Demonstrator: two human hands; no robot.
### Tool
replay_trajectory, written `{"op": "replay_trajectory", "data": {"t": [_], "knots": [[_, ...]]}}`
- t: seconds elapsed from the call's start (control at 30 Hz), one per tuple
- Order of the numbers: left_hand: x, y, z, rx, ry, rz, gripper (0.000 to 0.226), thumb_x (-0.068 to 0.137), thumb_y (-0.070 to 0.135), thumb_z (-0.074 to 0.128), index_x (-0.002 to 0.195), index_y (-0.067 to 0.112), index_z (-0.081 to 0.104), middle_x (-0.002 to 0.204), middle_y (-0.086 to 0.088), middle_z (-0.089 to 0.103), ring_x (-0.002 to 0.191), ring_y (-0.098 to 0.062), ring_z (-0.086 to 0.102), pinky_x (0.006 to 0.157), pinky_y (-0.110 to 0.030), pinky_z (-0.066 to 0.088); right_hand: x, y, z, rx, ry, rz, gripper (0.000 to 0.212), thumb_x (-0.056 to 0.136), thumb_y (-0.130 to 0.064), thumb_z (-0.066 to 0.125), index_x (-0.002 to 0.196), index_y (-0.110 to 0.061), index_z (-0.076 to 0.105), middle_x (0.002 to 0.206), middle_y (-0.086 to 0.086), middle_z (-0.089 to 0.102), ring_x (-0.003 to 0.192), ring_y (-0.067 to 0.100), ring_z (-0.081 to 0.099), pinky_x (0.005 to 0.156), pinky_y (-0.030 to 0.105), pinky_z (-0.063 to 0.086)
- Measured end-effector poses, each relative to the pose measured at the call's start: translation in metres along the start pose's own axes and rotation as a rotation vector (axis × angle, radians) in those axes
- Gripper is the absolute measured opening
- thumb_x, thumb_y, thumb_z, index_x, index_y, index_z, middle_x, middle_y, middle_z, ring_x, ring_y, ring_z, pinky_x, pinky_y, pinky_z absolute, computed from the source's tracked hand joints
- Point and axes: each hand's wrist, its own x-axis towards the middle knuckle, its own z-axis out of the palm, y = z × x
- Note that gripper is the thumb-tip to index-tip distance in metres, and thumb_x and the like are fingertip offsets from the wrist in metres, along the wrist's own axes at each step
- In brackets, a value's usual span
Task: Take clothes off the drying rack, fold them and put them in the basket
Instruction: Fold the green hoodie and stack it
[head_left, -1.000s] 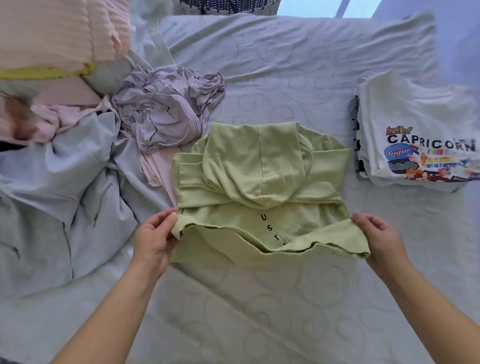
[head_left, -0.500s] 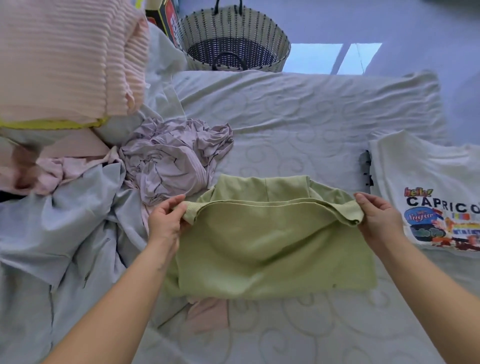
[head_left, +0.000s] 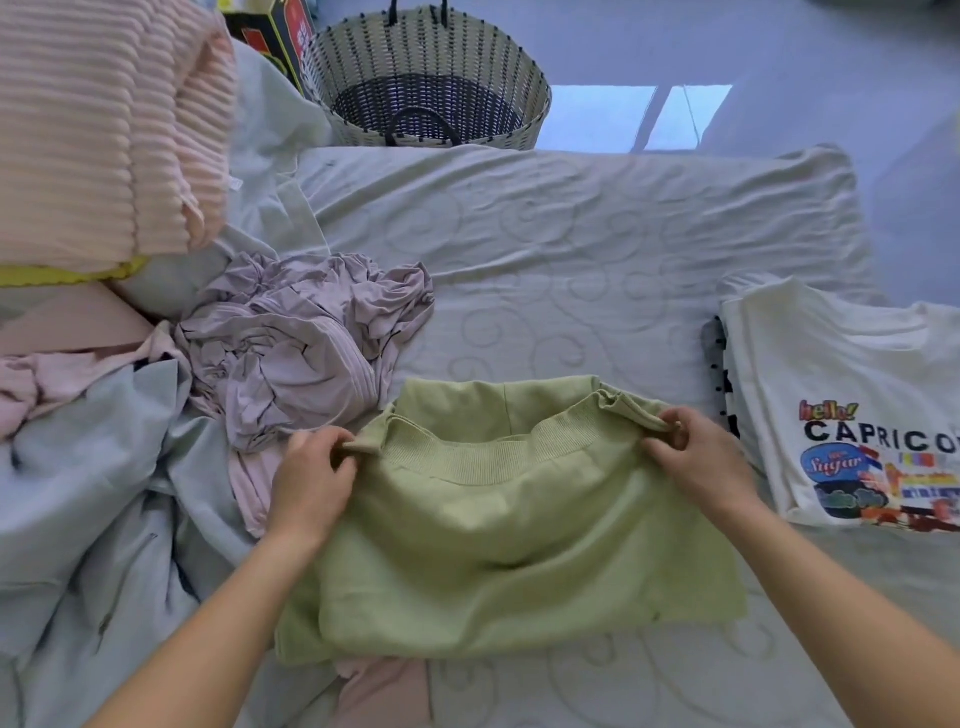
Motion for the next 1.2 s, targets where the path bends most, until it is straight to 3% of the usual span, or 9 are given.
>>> {"op": "replay_trajectory", "data": {"t": [0.13,0.3,0.47,0.53,0.67,0.87,0.97,1.07,1.2], "knots": [[0.012,-0.004,0.0,0.055,0.224,0.074,0.01,0.085,0.012,0.066,0.094,0.009,0.068,0.093,-0.012,0.055,0.093,-0.033,0.05,0.082,-0.039,0.038,0.01,0.0,0.005,-0.084,0.257,-0.142,0.026,0.079,-0.037,0.075,0.089,-0.013,0.07,0.09,0.009,0.06,0.085,0.03,0.056,0.071,0.04,0.045],[0.012,-0.001,0.006,-0.185,0.238,0.085,0.014,0.088,0.0,0.06,0.097,0.002,0.049,0.083,-0.007,0.051,0.073,-0.028,0.05,0.068,-0.042,0.044,0.019,-0.005,0.005,0.057,0.154,-0.072,0.021,0.09,-0.025,0.063,0.107,-0.014,0.057,0.086,0.008,0.066,0.081,0.035,0.059,0.071,0.04,0.041],[0.011,-0.015,0.008,-0.121,0.193,0.324,0.022,0.075,-0.005,0.045,0.085,0.01,0.057,0.089,-0.005,0.053,0.083,-0.015,0.047,0.078,-0.014,0.036,0.023,-0.001,0.008,-0.025,0.071,-0.283,0.02,0.086,0.004,0.055,0.088,-0.011,0.069,0.092,0.008,0.062,0.084,0.032,0.058,0.071,0.035,0.04],[0.012,-0.015,0.006,-0.112,0.153,0.315,0.024,0.079,0.005,0.045,0.092,0.003,0.065,0.095,-0.009,0.06,0.091,-0.015,0.052,0.085,-0.011,0.035,0.024,0.0,0.007,-0.007,0.052,-0.285,0.025,0.085,0.005,0.057,0.086,-0.013,0.074,0.094,0.005,0.06,0.084,0.028,0.057,0.073,0.033,0.04],[0.015,-0.013,0.003,-0.074,0.162,0.267,0.041,0.087,0.021,0.067,0.119,-0.003,0.059,0.113,-0.015,0.054,0.107,-0.017,0.046,0.093,-0.017,0.033,0.028,0.002,0.008,0.057,0.177,-0.261,0.032,0.087,0.004,0.053,0.104,-0.012,0.074,0.095,0.0,0.055,0.086,0.025,0.056,0.079,0.029,0.038],[0.017,-0.013,0.012,0.172,0.112,0.164,0.056,0.085,0.035,0.062,0.131,0.004,0.054,0.126,-0.022,0.046,0.114,-0.041,0.046,0.097,-0.05,0.04,0.03,0.002,0.015,-0.062,0.137,-0.092,0.03,0.089,-0.02,0.057,0.117,-0.022,0.068,0.116,0.009,0.053,0.11,0.034,0.051,0.097,0.045,0.038],[-0.005,0.018,0.026,0.246,0.121,0.292,0.056,0.09,0.047,0.044,0.139,0.02,0.043,0.145,-0.014,0.033,0.132,-0.036,0.03,0.105,-0.056,0.025,0.009,-0.018,0.024,-0.203,0.236,-0.27,0.051,0.085,-0.047,0.047,0.13,-0.026,0.058,0.135,0.012,0.045,0.124,0.032,0.04,0.104,0.052,0.029],[-0.042,0.048,0.057,0.329,-0.104,0.495,0.057,0.091,0.067,0.022,0.141,0.042,0.034,0.156,0.0,0.02,0.142,-0.033,0.012,0.109,-0.056,0.001,-0.029,-0.043,0.05,-0.323,0.149,-0.563,0.061,0.085,-0.063,0.036,0.138,-0.035,0.047,0.152,0.009,0.034,0.139,0.033,0.029,0.111,0.056,0.02],[-0.046,0.051,0.091,0.555,-0.258,0.367,0.076,0.077,0.085,0.0,0.145,0.053,0.009,0.161,0.004,0.005,0.145,-0.04,-0.001,0.101,-0.07,-0.009,-0.047,-0.038,0.092,-0.599,-0.108,-0.589,0.077,0.081,-0.084,0.016,0.144,-0.044,0.032,0.158,0.008,0.024,0.145,0.04,0.014,0.109,0.067,0.011]]}}
